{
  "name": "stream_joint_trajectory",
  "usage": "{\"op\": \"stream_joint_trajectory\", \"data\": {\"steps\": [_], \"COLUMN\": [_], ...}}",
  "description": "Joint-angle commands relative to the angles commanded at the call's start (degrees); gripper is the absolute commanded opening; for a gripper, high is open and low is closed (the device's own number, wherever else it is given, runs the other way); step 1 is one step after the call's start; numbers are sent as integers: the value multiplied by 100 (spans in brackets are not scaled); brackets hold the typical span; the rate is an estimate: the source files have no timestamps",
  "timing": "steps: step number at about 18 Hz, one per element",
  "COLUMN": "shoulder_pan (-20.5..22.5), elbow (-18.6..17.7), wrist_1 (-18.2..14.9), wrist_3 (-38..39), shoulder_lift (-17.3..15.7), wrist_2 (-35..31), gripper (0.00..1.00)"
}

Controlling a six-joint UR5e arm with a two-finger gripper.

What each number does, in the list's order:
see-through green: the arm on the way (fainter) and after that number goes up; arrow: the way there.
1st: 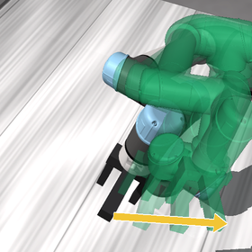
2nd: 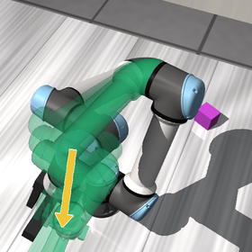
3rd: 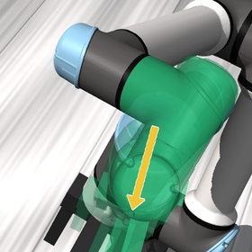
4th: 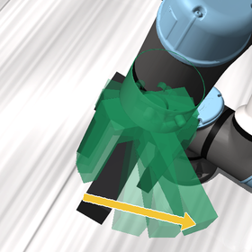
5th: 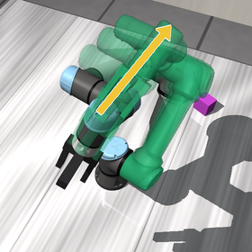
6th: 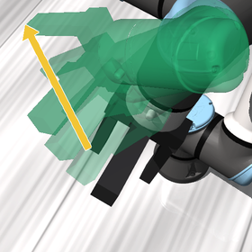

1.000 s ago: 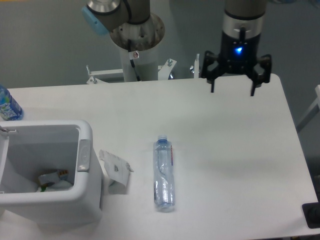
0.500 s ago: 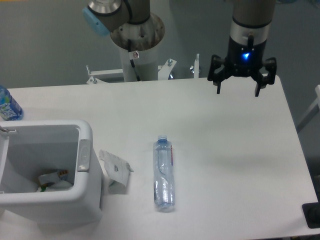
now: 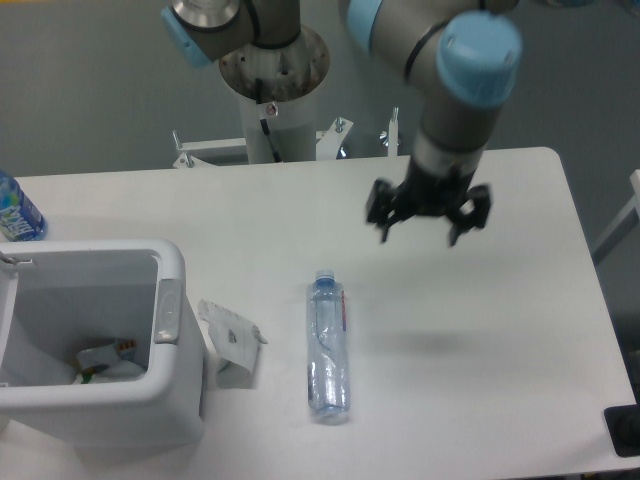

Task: Place the trash in the trash can
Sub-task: 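Move the open gripper toward the white crumpled paper beside the bin, then lower the gripper onto the crumpled paper and close on it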

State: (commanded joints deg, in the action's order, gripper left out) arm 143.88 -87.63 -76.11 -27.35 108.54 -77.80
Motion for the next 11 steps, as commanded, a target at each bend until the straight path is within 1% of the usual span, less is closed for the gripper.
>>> {"op": "stream_joint_trajectory", "data": {"steps": [3,8,11], "shoulder_pan": [-281,-764,-967], "elbow": [-35,176,298], "wrist_1": [35,79,430], "wrist_3": [440,1266,1626], "shoulder_lift": [220,756,1028], "wrist_2": [282,344,353], "gripper": [100,100,100]}}
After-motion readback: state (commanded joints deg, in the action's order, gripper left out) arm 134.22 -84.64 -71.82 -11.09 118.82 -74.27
